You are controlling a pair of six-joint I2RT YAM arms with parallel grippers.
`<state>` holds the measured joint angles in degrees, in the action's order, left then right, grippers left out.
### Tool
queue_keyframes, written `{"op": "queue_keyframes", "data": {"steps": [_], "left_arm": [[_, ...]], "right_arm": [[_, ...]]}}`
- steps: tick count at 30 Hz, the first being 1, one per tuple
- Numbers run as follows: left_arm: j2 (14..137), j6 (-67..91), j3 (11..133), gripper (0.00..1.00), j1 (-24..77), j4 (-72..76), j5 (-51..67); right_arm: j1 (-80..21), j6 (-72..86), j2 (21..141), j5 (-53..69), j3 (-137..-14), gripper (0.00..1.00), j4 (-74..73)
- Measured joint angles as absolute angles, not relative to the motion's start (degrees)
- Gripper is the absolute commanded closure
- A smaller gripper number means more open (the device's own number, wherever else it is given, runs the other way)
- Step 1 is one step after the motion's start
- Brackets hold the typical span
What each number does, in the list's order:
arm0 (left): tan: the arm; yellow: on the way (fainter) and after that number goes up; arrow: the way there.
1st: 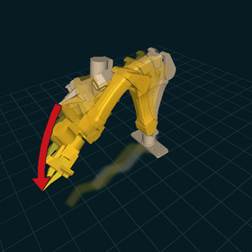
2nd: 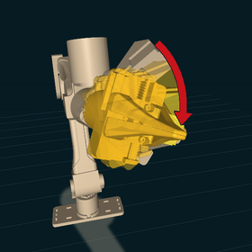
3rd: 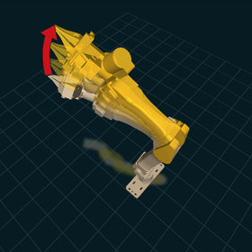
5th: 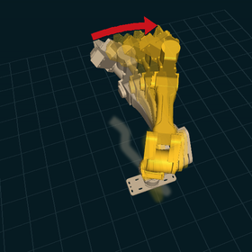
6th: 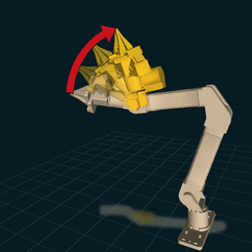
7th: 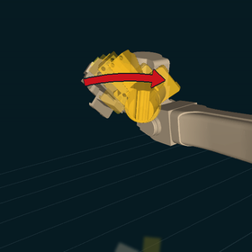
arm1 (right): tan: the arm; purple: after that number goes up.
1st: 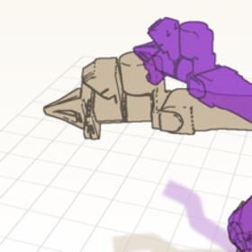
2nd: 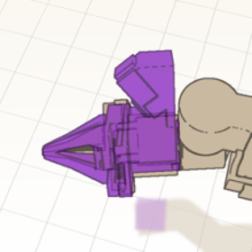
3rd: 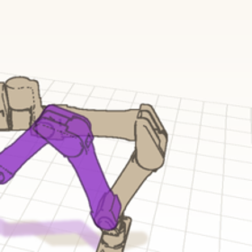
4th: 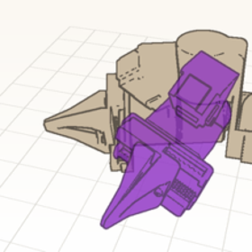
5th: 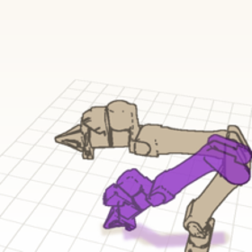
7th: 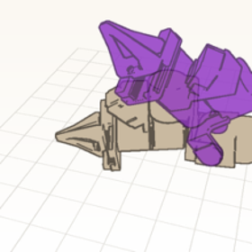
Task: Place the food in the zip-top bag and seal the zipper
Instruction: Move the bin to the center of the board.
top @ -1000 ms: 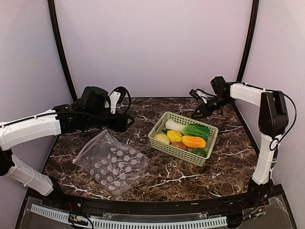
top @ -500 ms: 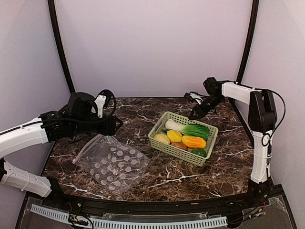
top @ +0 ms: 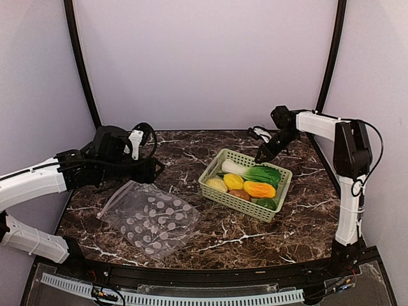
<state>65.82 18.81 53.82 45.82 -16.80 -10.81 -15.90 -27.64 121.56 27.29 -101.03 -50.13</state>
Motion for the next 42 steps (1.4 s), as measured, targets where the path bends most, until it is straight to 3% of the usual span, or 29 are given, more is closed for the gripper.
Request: {"op": "queue_keyframes", "data": {"steps": [5, 16, 22, 27, 32, 35, 39, 42], "left_arm": [[65.8, 18.9, 53.7, 0.31, 45.8, -16.4, -10.8], [66.9, 19.9, 52.4, 0.31, 45.8, -15.9, -11.6], [67.2, 20.0, 52.4, 0.31, 45.8, -15.8, -12.5], [68.3, 20.0, 52.4, 0.29, 45.8, -15.4, -12.6], [70.0, 19.7, 53.1, 0.18, 45.8, -17.0, -13.3], [72.0, 19.2, 55.5, 0.05, 45.8, -20.7, -16.3], [71.9, 18.5, 56.2, 0.02, 44.1, -23.6, -18.7], [69.7, 18.7, 54.5, 0.01, 37.3, -23.7, -15.0]], "right_arm": [[-15.2, -23.2, 116.4, 23.7, -94.1, 1.0, -47.9], [-3.1, -9.0, 101.6, 17.5, -75.9, 1.0, -43.2], [-1.6, -3.3, 94.8, 17.5, -69.1, 1.0, -40.8], [-1.6, -1.7, 92.2, 21.5, -66.2, 0.73, -40.0], [-1.0, -2.5, 95.1, 25.9, -67.9, 0.67, -42.8], [0.4, -3.2, 96.7, 27.9, -69.3, 0.62, -43.9], [2.2, -4.7, 95.8, 28.6, -71.2, 0.54, -44.4], [2.3, -6.7, 93.7, 29.2, -72.0, 0.5, -44.8]]}}
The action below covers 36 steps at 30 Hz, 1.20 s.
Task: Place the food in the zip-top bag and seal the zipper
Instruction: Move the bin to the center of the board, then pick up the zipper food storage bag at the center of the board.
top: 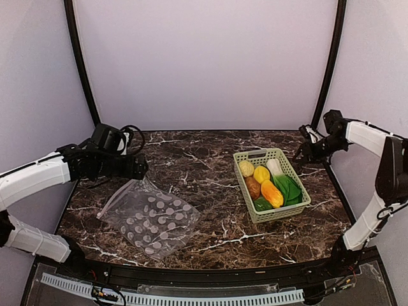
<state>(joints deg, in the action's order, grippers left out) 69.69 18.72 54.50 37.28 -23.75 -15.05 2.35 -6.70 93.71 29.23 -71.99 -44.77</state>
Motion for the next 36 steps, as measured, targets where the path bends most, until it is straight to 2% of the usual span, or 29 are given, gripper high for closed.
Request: {"op": "queue_keyframes", "data": {"steps": [3, 8, 12, 17, 23, 26, 29, 34, 36], "left_arm": [[68.5, 18.9, 53.4, 0.01, 29.1, -24.5, -10.9], [72.4, 18.7, 53.4, 0.01, 19.9, -26.6, -0.6], [80.1, 17.0, 53.4, 0.06, 12.1, -27.0, 8.7], [87.3, 12.3, 53.4, 0.05, 5.4, -28.4, 13.9], [89.6, 7.9, 52.2, 0.26, 5.0, -28.4, 19.2], [89.5, 6.4, 51.5, 0.33, 5.0, -28.5, 22.5], [88.7, 6.0, 50.5, 0.47, 5.0, -28.3, 24.8], [86.7, 6.0, 48.6, 0.6, 5.0, -27.7, 29.5], [86.8, 6.6, 48.4, 0.59, 5.0, -27.6, 31.2]], "right_arm": [[2.3, -10.5, 90.7, 32.1, -72.3, 0.43, -45.5], [1.5, -19.5, 83.3, 40.3, -71.4, 0.42, -47.1], [-5.8, -26.0, 75.9, 44.2, -69.4, 0.42, -47.3], [-17.3, -30.1, 71.9, 46.2, -66.4, 0.42, -47.7], [-21.5, -32.6, 71.8, 47.4, -62.5, 0.42, -48.3], [-22.8, -33.3, 71.6, 47.4, -61.2, 0.42, -48.4], [-23.3, -33.8, 71.0, 47.3, -59.9, 0.42, -48.4], [-23.7, -34.1, 70.9, 47.4, -58.8, 0.43, -48.1], [-23.9, -34.1, 70.9, 47.3, -58.7, 0.43, -48.0]]}}
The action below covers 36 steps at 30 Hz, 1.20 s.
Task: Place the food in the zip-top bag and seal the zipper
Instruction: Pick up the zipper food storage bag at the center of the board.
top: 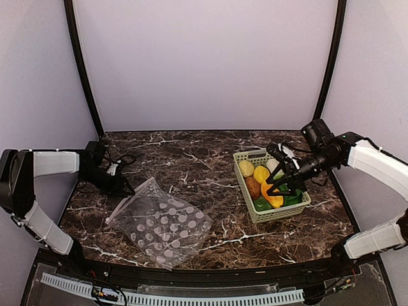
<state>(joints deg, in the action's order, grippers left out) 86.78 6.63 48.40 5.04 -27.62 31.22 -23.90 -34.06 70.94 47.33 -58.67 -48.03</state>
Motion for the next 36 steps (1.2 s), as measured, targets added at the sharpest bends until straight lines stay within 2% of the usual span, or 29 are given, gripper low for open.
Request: {"op": "queue_keyframes", "data": {"steps": [4, 14, 16, 19, 25, 28, 31, 34, 36], "left_arm": [[87.9, 6.6, 48.4, 0.45, 6.3, -27.5, 33.4], [87.2, 5.1, 48.6, 0.33, 8.4, -27.6, 22.7], [87.1, 4.8, 49.0, 0.36, 8.4, -27.7, 20.6], [88.4, 4.2, 50.1, 0.48, 8.3, -28.1, 20.1], [92.0, 4.0, 50.7, 0.64, 8.3, -28.6, 25.5], [92.1, 4.1, 50.7, 0.66, 8.3, -28.9, 28.2], [92.4, 4.2, 50.7, 0.62, 8.3, -29.0, 30.5], [93.2, 4.6, 50.7, 0.75, 8.3, -29.1, 32.4], [93.6, 5.0, 50.7, 0.78, 8.3, -29.1, 34.0]], "right_arm": [[-24.8, -34.1, 70.9, 47.3, -58.7, 0.43, -48.0], [-29.0, -34.7, 71.4, 47.1, -58.7, 0.44, -47.9], [-29.7, -34.7, 71.9, 47.1, -58.7, 0.44, -47.7], [-31.2, -34.9, 72.6, 46.9, -58.7, 0.44, -47.2], [-36.7, -34.9, 76.3, 44.8, -58.7, 0.45, -46.2], [-38.6, -34.9, 78.2, 43.7, -58.7, 0.45, -46.1], [-39.9, -34.9, 79.4, 43.1, -58.7, 0.45, -46.0], [-40.6, -34.9, 80.1, 42.5, -58.7, 0.45, -45.9], [-40.6, -34.9, 80.3, 42.3, -58.7, 0.45, -45.9]]}}
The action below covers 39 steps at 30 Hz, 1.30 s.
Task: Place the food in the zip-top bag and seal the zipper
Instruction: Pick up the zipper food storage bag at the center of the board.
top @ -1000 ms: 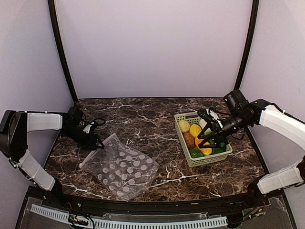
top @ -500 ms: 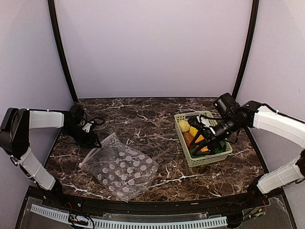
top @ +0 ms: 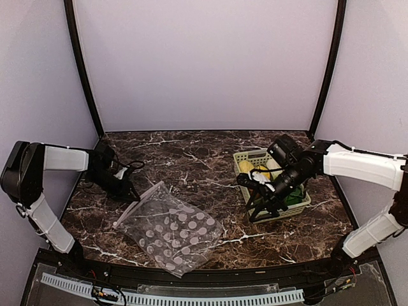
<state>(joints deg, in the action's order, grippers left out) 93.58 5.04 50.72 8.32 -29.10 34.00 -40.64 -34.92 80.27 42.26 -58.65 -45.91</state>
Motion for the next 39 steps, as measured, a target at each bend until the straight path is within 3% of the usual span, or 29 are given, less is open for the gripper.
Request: {"op": "queue_keyframes", "data": {"steps": [3, 17, 28, 33, 39], "left_arm": [[94.0, 5.5, 50.7, 0.79, 8.4, -29.0, 36.8], [98.7, 2.0, 53.0, 0.59, 22.5, -30.9, 43.9], [102.3, 1.1, 53.0, 0.89, 24.9, -31.5, 46.9], [102.3, 1.1, 53.0, 0.98, 26.3, -31.4, 50.1], [101.8, 1.1, 55.5, 0.99, 26.6, -32.5, 48.4]], "right_arm": [[-40.7, -35.0, 80.8, 42.1, -58.7, 0.45, -45.9], [-41.0, -35.1, 82.8, 42.2, -60.3, 0.46, -46.4], [-44.7, -36.0, 83.6, 42.4, -60.3, 0.46, -46.8], [-44.9, -36.0, 84.1, 42.4, -60.3, 0.47, -46.7], [-44.9, -35.9, 84.1, 41.6, -60.0, 0.48, -46.6]]}}
